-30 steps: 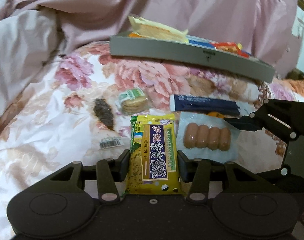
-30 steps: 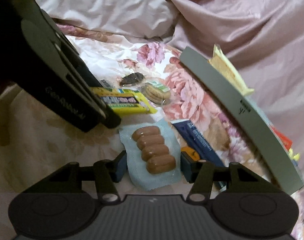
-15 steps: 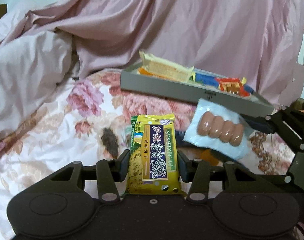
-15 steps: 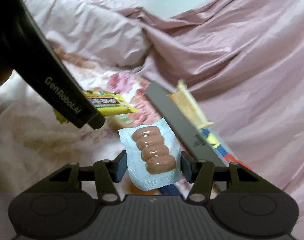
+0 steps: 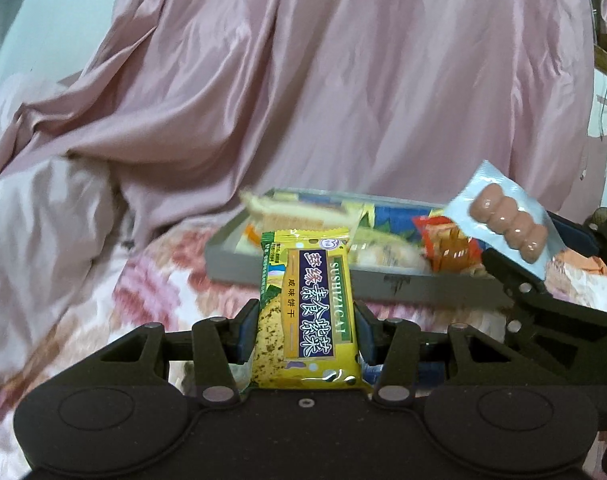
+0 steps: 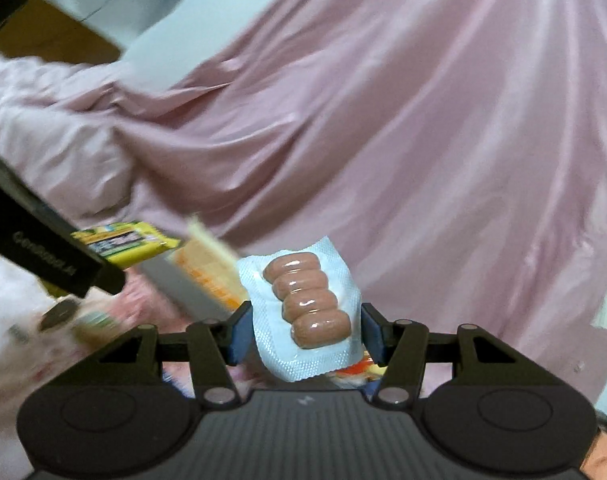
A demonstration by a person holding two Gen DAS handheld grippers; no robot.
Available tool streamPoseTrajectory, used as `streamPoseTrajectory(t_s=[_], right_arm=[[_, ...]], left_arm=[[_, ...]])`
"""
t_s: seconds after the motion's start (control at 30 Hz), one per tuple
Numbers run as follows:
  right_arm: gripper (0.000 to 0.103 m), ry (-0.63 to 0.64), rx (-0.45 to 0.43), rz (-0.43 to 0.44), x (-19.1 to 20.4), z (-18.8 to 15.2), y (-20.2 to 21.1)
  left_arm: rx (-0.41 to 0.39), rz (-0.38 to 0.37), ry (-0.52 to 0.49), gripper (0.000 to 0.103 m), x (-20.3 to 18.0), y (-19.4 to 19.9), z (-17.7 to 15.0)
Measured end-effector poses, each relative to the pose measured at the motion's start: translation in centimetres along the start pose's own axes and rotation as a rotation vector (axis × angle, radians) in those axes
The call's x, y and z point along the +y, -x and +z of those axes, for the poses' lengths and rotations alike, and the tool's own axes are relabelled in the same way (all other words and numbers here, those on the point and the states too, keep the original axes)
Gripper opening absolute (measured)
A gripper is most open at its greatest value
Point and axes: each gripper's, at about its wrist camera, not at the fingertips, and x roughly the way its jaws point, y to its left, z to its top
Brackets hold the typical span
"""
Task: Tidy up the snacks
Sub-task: 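Lift the biscuit pack with the left tool while the right tool carries the sausage tray over the box, then lower the biscuit pack into the box and open the left tool while the right tool releases the sausage tray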
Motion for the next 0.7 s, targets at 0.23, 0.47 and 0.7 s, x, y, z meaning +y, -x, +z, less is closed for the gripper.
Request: streamPoseTrajectory(t_s=[0.23,0.47,0.7], right_arm=[[0.06,-0.125,0.028,-0.095,-3.3,-0.7,-3.1],[0.06,-0.219,0.081,-0.137,-5.2,-1.9,-5.8],[0.06,-0.279,0.117,-0.142,-6.3,-3.3,-6.6]], left_arm=[[-0.025,-0.02,-0.022,0.05,-2.5,-3.0,2.8],[-0.028,-0.031,-0.003,0.05,-4.5,-5.7,4.7],[-0.006,-0.039,0.016,0.05,-6.3,-8.8,5.7]])
